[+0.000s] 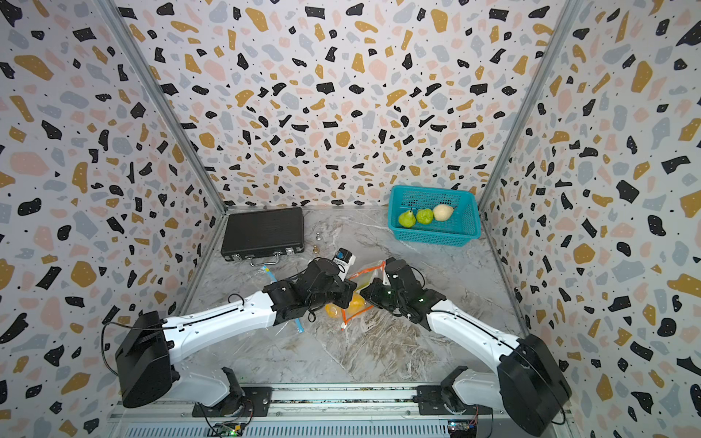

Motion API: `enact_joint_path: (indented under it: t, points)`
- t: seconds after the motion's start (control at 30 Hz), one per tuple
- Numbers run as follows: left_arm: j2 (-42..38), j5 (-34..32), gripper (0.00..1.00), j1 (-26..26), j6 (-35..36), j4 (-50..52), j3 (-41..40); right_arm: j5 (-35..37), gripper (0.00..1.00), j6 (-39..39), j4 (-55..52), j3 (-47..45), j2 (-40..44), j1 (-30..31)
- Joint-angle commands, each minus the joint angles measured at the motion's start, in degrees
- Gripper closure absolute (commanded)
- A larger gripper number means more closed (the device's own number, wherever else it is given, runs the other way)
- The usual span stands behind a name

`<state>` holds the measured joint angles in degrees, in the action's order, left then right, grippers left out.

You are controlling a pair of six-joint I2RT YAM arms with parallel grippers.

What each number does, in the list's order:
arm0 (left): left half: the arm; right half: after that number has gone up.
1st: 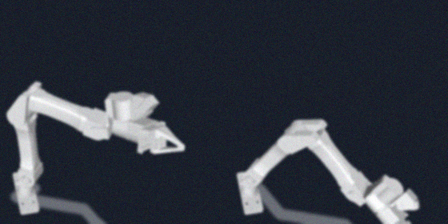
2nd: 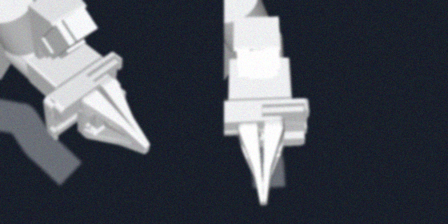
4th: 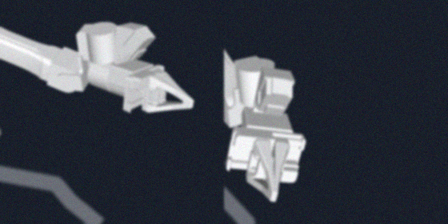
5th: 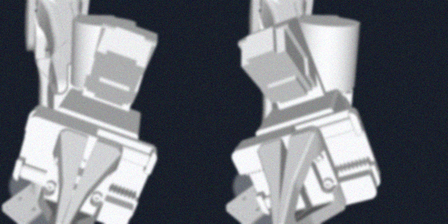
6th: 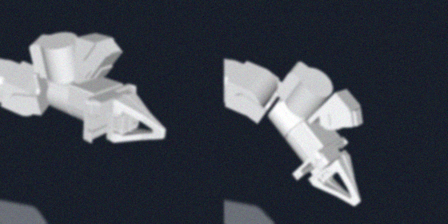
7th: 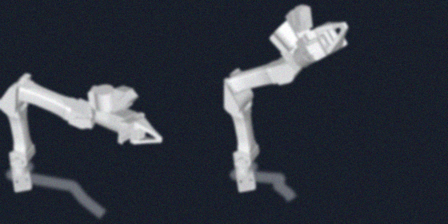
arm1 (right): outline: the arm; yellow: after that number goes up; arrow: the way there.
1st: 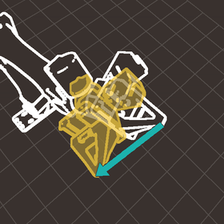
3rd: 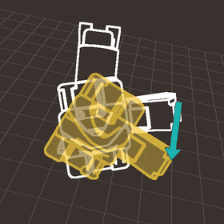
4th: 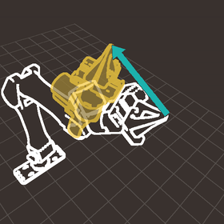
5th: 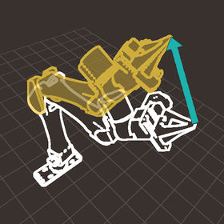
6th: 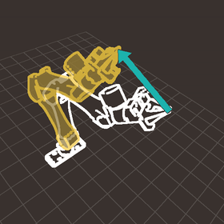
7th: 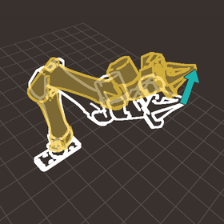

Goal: Open the zip-top bag and take out the pear
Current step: Open the zipper of the food storage bag at the center of the board, then adjust the zipper food storage bag at the center of the board.

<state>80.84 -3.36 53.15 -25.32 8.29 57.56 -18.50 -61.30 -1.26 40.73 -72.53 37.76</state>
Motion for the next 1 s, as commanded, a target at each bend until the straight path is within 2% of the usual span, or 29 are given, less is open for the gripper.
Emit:
enact_joint_path:
  t: [0.0, 0.1, 0.2, 0.33, 0.37, 0.43, 0.5, 0.57, 0.7, 0.77, 0.87, 0.97]
  points:
    - [-4.78, -2.30, 0.96, 0.32, -1.44, -2.02, -2.41, 0.90, 0.87, 0.84, 3.89, 0.44, -0.58, -0.16]
    - [-6.63, -0.70, 0.96, 0.20, -1.65, -3.58, -4.54, -4.78, 0.84, 1.04, 9.30, -1.58, -2.57, -2.31]
    - [-7.83, 4.97, 0.95, 0.21, -0.61, -7.21, -5.96, -9.72, 0.85, 5.01, 5.92, 0.39, -6.02, -3.75]
    - [-7.39, 7.27, 0.92, 0.22, 0.30, -7.59, -4.93, -14.88, 0.87, 7.79, 4.33, 0.78, -7.58, -4.44]
    - [-7.29, 8.21, 0.87, 0.21, 0.83, -7.76, -4.71, -15.03, 0.89, 9.41, 2.00, 0.90, -7.18, -4.53]
    - [-7.83, 10.39, 0.59, 0.13, 0.75, -9.52, -5.25, -14.84, 0.91, 11.84, -0.66, 0.45, -5.88, -4.71]
    - [-10.25, 9.96, 0.37, -0.58, -1.44, -11.35, -7.04, -14.99, 0.91, 13.97, -5.75, -0.45, -4.04, -5.06]
    - [-14.09, 8.32, 0.22, -2.81, -4.03, -10.22, -8.55, -14.80, 0.91, 14.96, -7.75, -1.99, -1.77, -5.45]
    - [-23.05, 4.68, 0.08, -9.95, -6.43, 0.59, -10.42, -15.25, 0.91, 16.33, -9.56, -5.31, 2.00, -6.49]
    - [-25.55, 4.63, 0.05, -13.17, -7.39, 4.90, -12.35, -15.74, 0.90, 16.68, -9.42, -6.25, 2.96, -7.02]
    - [-23.61, 7.57, 0.02, -15.83, -8.69, 5.76, -15.88, -17.45, 0.90, 17.66, -9.01, -6.45, 2.51, -7.59]
    - [-19.41, 9.25, 0.01, -17.23, -10.03, 1.52, -19.06, -19.66, 0.90, 16.40, -5.64, -6.98, 2.14, -7.70]
